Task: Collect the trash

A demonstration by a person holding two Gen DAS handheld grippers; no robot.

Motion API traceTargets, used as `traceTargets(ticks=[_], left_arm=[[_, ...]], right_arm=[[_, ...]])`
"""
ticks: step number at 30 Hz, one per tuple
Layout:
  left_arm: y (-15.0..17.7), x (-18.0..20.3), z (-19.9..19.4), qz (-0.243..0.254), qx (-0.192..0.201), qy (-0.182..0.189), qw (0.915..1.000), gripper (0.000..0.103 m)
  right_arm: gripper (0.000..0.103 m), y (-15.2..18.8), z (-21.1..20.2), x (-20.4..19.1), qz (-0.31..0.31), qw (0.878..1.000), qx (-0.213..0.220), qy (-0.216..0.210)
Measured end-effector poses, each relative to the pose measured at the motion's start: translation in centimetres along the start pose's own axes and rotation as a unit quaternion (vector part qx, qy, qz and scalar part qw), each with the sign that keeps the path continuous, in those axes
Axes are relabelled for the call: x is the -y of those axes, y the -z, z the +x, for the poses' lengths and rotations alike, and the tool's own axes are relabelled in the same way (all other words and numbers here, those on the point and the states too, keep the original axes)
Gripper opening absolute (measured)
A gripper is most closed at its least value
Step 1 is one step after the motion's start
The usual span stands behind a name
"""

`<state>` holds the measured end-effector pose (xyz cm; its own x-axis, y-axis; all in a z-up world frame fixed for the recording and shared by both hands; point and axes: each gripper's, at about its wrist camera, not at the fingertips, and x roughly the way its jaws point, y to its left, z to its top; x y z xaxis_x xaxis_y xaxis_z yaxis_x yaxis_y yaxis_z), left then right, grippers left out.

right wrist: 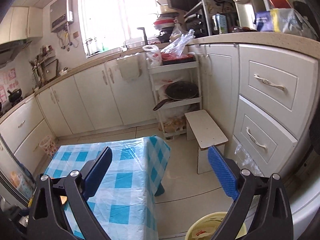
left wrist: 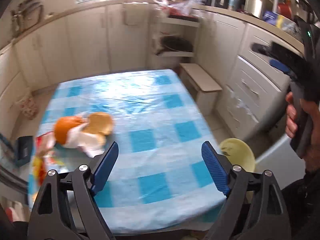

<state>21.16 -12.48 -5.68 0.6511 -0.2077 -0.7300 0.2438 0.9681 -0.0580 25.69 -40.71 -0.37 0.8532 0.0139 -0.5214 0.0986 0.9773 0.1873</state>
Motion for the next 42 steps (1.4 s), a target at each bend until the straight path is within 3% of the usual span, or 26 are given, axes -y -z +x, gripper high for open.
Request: traceTargets(ticks=[4,8,13,24,27,29,31,38,39,41,42], left_arm=[[1.2,-9.7,-2.0,-0.037,-0.017,-0.101,0.9941,0.085],[3.1,-15.3,-1.2,-0.015,-0.072,-0.141,0.9873,0.085],[4.4,-17.8,1.0,0.033,-0.106,-0.157,0.9814,0.085],[3.9,-20.0,3.8,0.042,-0.117,-0.163,0.9788,0.083],[3.8,-20.5,4.6,0.033,-0.127,-0.153,0.9794,0.064],[3.8,-20.9,5.1,0.028,-0.135,-0.149,0.9792,0.035],[3.9,-21.1,5.3,0.023,-0.140,-0.147,0.9789,0.017],[2.8,-21.6,3.3,-0.003,-0.088,-0.140,0.9863,0.004],[2.6,-21.8,2.8,-0.013,-0.079,-0.130,0.9883,0.003],[2.2,-22.2,1.6,-0.036,-0.056,-0.102,0.9926,0.003],[2.1,-22.4,1.0,-0.048,-0.045,-0.087,0.9940,0.003]], right_arm=[[0.093,0.6,1.0,-3.5,-0.039,0.998,-0.017,-0.038],[0.094,1.8,2.6,-7.6,-0.063,0.993,-0.051,-0.084],[0.094,4.1,4.5,-14.3,-0.115,0.982,-0.089,-0.123],[0.094,9.6,7.0,-25.7,-0.238,0.938,-0.155,-0.197],[0.094,10.7,7.7,-27.3,-0.250,0.929,-0.176,-0.209],[0.094,11.4,8.1,-28.1,-0.258,0.924,-0.186,-0.212],[0.094,11.9,8.6,-28.8,-0.263,0.920,-0.197,-0.212],[0.090,13.4,10.4,-30.1,-0.261,0.914,-0.227,-0.213],[0.085,13.6,10.5,-30.3,-0.260,0.912,-0.230,-0.217],[0.056,14.1,11.1,-30.5,-0.261,0.907,-0.247,-0.220],[0.049,14.4,11.3,-30.5,-0.261,0.905,-0.255,-0.220]])
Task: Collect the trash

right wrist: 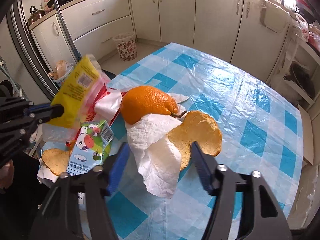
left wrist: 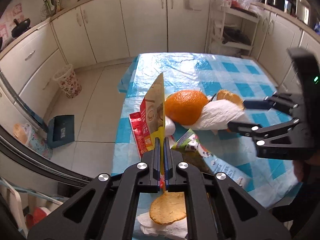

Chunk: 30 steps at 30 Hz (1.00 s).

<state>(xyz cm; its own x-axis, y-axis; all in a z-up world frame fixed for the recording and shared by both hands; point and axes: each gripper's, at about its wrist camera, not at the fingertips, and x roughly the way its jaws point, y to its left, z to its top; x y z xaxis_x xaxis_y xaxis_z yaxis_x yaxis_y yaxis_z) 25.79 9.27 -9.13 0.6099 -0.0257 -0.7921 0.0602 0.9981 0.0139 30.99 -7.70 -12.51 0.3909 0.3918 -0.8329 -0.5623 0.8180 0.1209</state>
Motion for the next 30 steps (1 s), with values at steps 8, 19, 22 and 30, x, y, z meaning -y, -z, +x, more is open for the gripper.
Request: traceTargets(ticks=[8,19,22,30], left_arm=[[-0.3,-3.2,-2.6,-0.099,0.037,0.142,0.9842,0.003],[-0.1,-3.9,-3.2,-0.161,0.056,0.265,0.9492,0.003],[0.0,-3.9,-3.3,-0.169,0.058,0.259,0.9492,0.003],[0.2,-5.3,-3.3,-0.191,0.059,0.252,0.9468,0.003]], right_arm=[[0.007,0.5,-2.7,2.2,0.052,0.997,0.027,-0.054],[0.068,2.1,-6.8,6.1,0.109,0.989,0.060,-0.080],[0.077,2.0,-6.1,5.4,0.104,0.990,0.060,-0.073],[0.076,0.0,-1.4,1.4,0.058,0.996,0.041,-0.061]])
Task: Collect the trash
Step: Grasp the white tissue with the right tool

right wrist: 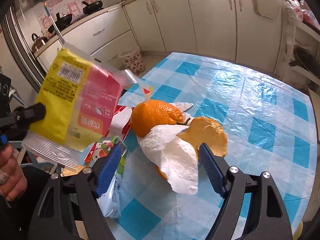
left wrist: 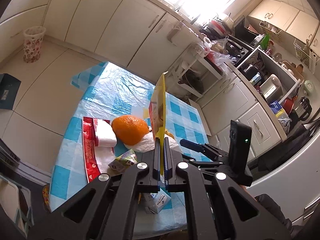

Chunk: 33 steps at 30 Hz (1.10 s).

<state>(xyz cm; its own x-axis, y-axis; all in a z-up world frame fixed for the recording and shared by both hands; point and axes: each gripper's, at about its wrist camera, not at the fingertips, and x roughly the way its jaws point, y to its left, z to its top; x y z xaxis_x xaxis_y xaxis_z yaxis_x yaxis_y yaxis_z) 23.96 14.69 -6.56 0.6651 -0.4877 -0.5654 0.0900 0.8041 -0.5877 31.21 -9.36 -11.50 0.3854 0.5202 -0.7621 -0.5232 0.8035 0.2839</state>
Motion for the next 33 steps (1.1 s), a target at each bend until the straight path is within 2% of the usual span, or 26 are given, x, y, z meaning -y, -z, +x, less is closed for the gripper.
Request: traceTargets(ticks=[1,2,3,4,8,12,15,19,22,25,28,33], left_arm=[[-0.1,-0.2,0.0,-0.003,0.001,0.000,1.0000,0.003],[-0.2,-0.3,-0.1,-0.004,0.002,-0.001,1.0000,0.003],[-0.4,-0.4,0.0,-0.005,0.003,-0.002,1.0000,0.003],[-0.4,-0.5,0.0,-0.005,0.003,-0.003,1.0000,0.003],[-0.4,-0.4,-0.1,-0.001,0.003,0.000,1.0000,0.003],[-0.4,0.2,0.2,0.008,-0.001,0.002,1.0000,0.003],[-0.2,0.7,0.5,0.014,-0.005,0.002,0.9999,0.003],[0.0,2.0,1.1,0.028,-0.011,0.009,0.9995,0.003],[0.4,3.5,1.9,0.045,-0.018,0.014,0.9987,0.003],[1.0,5.3,3.0,0.066,-0.030,0.018,0.9972,0.003],[1.7,7.2,4.2,0.088,-0.043,0.021,0.9950,0.003],[3.1,10.2,5.8,0.106,-0.060,0.049,0.9914,0.003]], right_arm=[[0.065,0.0,0.7,-0.3,-0.005,1.000,-0.004,0.007],[0.042,0.0,1.3,-0.3,-0.004,1.000,-0.013,0.005],[0.029,-0.1,1.9,-0.1,0.004,1.000,-0.026,-0.005],[0.007,0.0,2.1,0.2,0.015,0.999,-0.032,-0.015],[0.003,-0.2,-0.1,2.2,0.071,0.994,-0.007,-0.088],[0.003,-0.2,-5.8,4.1,0.104,0.978,0.067,-0.166],[0.003,0.4,-9.7,5.6,0.114,0.969,0.109,-0.192],[0.003,1.4,-12.9,6.9,0.110,0.972,0.126,-0.168],[0.003,2.4,-12.9,7.9,0.108,0.982,0.100,-0.117],[0.003,3.9,-12.4,9.1,0.114,0.988,0.070,-0.083],[0.003,5.3,-13.5,10.2,0.117,0.989,0.065,-0.068],[0.003,7.6,-16.3,13.0,0.135,0.986,0.082,-0.048]])
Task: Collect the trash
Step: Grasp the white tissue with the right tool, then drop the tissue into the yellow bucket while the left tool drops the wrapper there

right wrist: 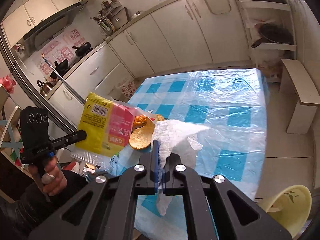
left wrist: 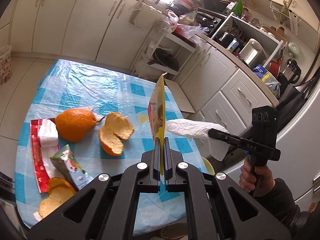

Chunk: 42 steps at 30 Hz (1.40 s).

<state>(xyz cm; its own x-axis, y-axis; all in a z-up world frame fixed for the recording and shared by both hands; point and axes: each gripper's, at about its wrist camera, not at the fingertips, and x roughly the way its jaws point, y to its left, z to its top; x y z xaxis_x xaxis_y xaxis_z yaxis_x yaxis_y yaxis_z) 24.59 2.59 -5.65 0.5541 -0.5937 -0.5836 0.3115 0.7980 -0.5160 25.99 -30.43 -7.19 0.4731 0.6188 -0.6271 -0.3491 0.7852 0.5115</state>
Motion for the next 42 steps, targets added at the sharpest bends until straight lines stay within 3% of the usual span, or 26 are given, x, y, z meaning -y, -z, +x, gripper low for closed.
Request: traceTargets(ticks=[8,11,14,19,24,25,26,27,28,31,35,42], left_arm=[[2.3,6.4,6.0,0.028,-0.050,0.038,0.9977,0.003],[3.5,9.4,9.1,0.038,-0.077,0.058,0.9947,0.003],[4.8,12.8,12.2,0.052,-0.100,0.077,0.9906,0.003],[6.9,18.4,17.1,0.076,-0.135,0.101,0.9828,0.003],[9.3,22.3,21.8,0.082,-0.171,0.107,0.9760,0.003],[9.8,22.8,22.6,0.084,-0.177,0.104,0.9751,0.003],[10.3,23.4,23.4,0.089,-0.186,0.099,0.9735,0.003],[10.8,23.8,24.2,0.091,-0.193,0.096,0.9724,0.003],[11.3,24.3,25.0,0.092,-0.199,0.093,0.9712,0.003],[12.8,25.1,26.6,0.097,-0.216,0.079,0.9683,0.003],[14.0,25.5,28.3,0.097,-0.235,0.069,0.9647,0.003],[15.4,26.6,32.0,0.095,-0.255,0.038,0.9614,0.003]], right_arm=[[0.003,2.1,-4.8,6.8,0.063,0.995,0.011,0.080],[0.003,3.1,-6.9,10.1,0.100,0.987,0.012,0.129],[0.003,4.4,-8.7,13.2,0.132,0.970,-0.003,0.204],[0.004,7.0,-8.5,17.7,0.141,0.931,-0.088,0.326],[0.005,10.1,-4.6,21.2,0.126,0.904,-0.216,0.346],[0.012,10.7,-4.0,21.8,0.124,0.900,-0.236,0.344],[0.036,11.2,-3.7,22.4,0.123,0.895,-0.249,0.348],[0.048,11.3,-3.7,22.7,0.122,0.890,-0.254,0.358],[0.058,11.1,-3.9,22.8,0.120,0.889,-0.249,0.365],[0.058,10.0,-5.9,23.1,0.140,0.893,-0.209,0.373],[0.068,7.9,-9.0,22.0,0.151,0.902,-0.130,0.382],[0.073,4.8,-12.6,20.0,0.170,0.926,-0.005,0.338]])
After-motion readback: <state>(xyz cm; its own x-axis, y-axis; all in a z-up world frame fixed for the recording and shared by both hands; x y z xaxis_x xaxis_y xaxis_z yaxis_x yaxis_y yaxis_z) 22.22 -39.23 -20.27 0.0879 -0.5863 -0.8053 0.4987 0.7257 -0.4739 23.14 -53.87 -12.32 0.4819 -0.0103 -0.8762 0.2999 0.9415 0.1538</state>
